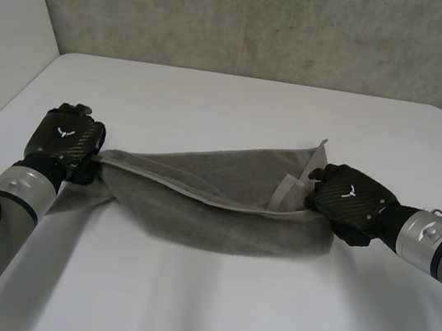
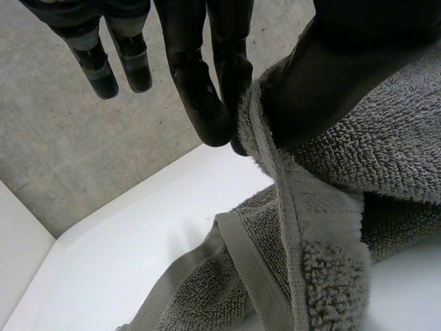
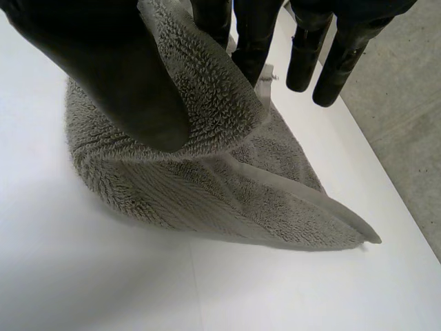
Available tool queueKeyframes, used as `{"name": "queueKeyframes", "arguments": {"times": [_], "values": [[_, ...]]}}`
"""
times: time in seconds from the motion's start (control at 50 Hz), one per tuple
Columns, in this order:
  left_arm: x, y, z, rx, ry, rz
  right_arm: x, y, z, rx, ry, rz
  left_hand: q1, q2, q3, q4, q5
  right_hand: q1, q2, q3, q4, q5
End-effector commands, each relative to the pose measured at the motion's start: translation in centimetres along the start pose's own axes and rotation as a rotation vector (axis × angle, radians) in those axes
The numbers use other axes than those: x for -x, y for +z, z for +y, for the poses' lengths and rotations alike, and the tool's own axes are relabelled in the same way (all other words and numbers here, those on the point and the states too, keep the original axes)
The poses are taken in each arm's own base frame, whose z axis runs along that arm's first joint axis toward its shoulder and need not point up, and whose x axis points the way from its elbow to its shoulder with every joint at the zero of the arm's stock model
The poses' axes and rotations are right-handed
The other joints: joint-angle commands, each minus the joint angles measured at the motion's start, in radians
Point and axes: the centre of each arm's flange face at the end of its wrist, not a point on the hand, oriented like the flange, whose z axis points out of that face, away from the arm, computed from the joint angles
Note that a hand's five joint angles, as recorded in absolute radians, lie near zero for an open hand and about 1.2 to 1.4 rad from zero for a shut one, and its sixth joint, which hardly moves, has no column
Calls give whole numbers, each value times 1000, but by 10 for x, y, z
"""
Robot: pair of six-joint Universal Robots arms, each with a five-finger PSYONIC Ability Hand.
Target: Fold the towel.
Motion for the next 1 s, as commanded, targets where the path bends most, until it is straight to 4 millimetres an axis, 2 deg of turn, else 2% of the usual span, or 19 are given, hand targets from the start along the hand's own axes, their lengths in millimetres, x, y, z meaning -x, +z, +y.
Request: {"name": "queueKeyframes", "arguments": {"times": [0.02,0.12,0.16,0.18,0.2,0.24,0.28,0.36,0.44,0.54,0.64,0.7,0.78,0.86,0.9,0.92,0.96,0.98,1.0], "values": [[0,-1,0,4,-1,2,4,4,4,0,21,-28,76,49,-52,-59,80,236,235,-44,-76,241],[3,-6,-10,-22,2,-2,-4,-2,-5,14,63,-3,76,49,-52,-59,80,236,235,-44,-76,241],[3,-12,-20,-42,5,4,-11,-12,-19,8,118,16,76,49,-52,-59,80,236,235,-44,-76,241],[5,-18,-31,-66,6,15,-23,-26,-40,-20,178,60,76,49,-52,-59,80,236,235,-44,-76,241],[5,-19,-31,-66,6,15,-24,-26,-40,-21,178,61,76,49,-52,-59,80,236,235,-44,-76,241],[7,-34,-56,-115,7,41,-44,-54,-73,-87,288,148,76,49,-52,-59,80,236,235,-44,-76,241],[8,-42,-67,-137,9,48,-54,-63,-80,-109,333,192,76,49,-52,-59,80,236,235,-44,-76,241],[14,-55,-93,-198,18,41,-66,-78,-77,-110,453,254,76,49,-52,-59,80,236,235,-44,-76,241],[14,-53,-93,-188,16,45,-57,-74,-71,-83,468,231,76,49,-52,-59,80,236,235,-44,-76,241],[7,-38,-65,-75,3,81,-41,-54,-51,13,476,182,76,49,-52,-59,80,236,235,-44,-76,241],[-2,-15,-20,112,-27,132,-15,-28,-30,189,380,104,76,49,-52,-59,80,236,235,-44,-76,241],[-2,-7,-13,132,-29,135,-13,-21,-30,204,347,91,76,49,-52,-59,80,236,235,-44,-76,241],[1,26,-6,131,-26,132,-21,1,-36,174,300,108,76,49,-52,-59,80,236,235,-44,-76,241],[6,56,-18,72,-15,109,-46,17,-48,77,270,196,76,49,-52,-59,80,236,235,-44,-76,241],[16,91,-44,-35,2,82,-75,34,-78,-108,206,315,76,49,-52,-59,80,236,235,-44,-76,241],[16,91,-44,-36,2,82,-75,34,-78,-109,205,316,76,49,-52,-59,80,236,235,-44,-76,241],[28,115,-88,-190,26,29,-119,31,-121,-309,121,514,76,49,-52,-59,80,236,235,-44,-76,241],[28,115,-89,-191,26,29,-119,31,-121,-310,120,515,76,49,-52,-59,80,236,235,-44,-76,241],[37,119,-116,-274,35,-5,-139,21,-143,-393,91,616,76,49,-52,-59,80,236,235,-44,-76,241]]}}
